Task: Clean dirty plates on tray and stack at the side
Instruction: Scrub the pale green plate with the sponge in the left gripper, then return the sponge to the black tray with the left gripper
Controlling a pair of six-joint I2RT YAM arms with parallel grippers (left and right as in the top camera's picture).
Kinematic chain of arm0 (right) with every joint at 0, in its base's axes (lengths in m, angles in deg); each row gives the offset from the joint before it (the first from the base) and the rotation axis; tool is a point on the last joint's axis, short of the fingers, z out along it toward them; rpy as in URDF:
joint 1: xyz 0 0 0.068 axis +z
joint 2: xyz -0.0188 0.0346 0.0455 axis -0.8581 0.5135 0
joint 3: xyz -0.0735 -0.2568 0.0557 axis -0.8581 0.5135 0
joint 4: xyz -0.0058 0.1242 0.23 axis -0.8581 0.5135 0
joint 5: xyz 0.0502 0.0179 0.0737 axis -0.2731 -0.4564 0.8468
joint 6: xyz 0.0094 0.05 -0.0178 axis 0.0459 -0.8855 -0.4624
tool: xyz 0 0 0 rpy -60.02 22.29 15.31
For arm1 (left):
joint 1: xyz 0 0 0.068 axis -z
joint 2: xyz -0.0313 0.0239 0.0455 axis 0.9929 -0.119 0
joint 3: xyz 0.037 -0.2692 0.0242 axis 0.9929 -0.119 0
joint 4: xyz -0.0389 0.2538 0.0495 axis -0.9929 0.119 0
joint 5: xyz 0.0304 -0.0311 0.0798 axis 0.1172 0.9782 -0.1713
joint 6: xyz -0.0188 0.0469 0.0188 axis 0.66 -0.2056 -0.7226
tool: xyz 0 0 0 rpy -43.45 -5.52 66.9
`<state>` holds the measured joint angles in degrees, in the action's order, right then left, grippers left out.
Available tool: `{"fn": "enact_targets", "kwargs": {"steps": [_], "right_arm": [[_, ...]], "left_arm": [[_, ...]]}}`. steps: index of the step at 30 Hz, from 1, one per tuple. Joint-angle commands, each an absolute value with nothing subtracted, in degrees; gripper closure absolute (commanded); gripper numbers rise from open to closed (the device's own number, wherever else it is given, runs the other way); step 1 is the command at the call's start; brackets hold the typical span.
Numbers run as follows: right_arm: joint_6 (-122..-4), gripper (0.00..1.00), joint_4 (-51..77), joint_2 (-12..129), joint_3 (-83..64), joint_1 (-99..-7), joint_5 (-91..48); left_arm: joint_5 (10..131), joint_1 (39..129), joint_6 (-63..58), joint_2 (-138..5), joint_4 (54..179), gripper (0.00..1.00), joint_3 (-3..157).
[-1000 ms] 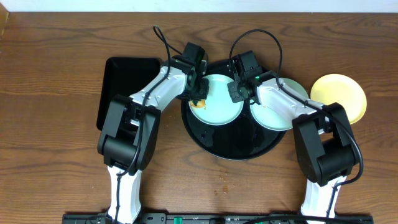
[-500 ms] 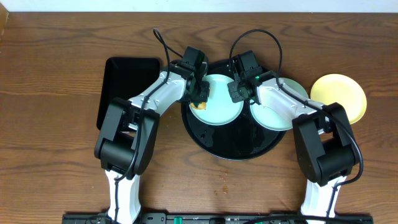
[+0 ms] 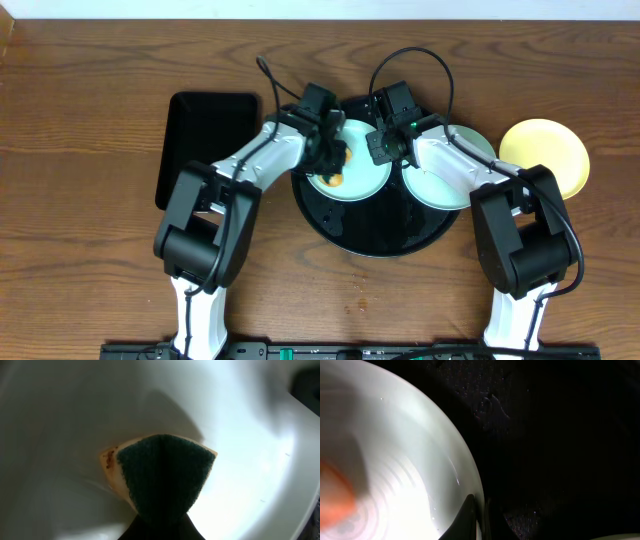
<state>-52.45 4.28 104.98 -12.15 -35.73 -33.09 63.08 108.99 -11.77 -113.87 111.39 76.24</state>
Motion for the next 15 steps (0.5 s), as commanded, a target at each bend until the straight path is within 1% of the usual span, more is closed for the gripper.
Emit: {"fn": "enact_targets", "kwargs": {"steps": [1,5,9,13,15], "right_arm": [[-53.15,0.99,4.20,105.92,-11.69,-36.17,-36.63],[-53.15,0.99,4.18,105.92,-11.69,-36.17,-36.63],[-53.17,0.98,4.18,105.92,-11.69,-36.17,-36.63],[-53.17,0.88,4.18,105.92,-11.69,-36.17,-36.63],[-53.15,0.79,4.18,105.92,-11.69,-36.17,-36.63]], "left_arm": [[61.94,112.42,-10.61,-118.86,113.08,0.92,72.29],[61.77,113.49,-11.36,-117.48,111.70,0.92,72.81],[61.22,110.68,-11.34,-112.41,111.55,0.92,76.51],[61.22,105.91,-11.31,-105.00,110.85,0.92,80.07],[61.22,103.20,-11.31,-100.96,110.04,0.92,80.35]]}}
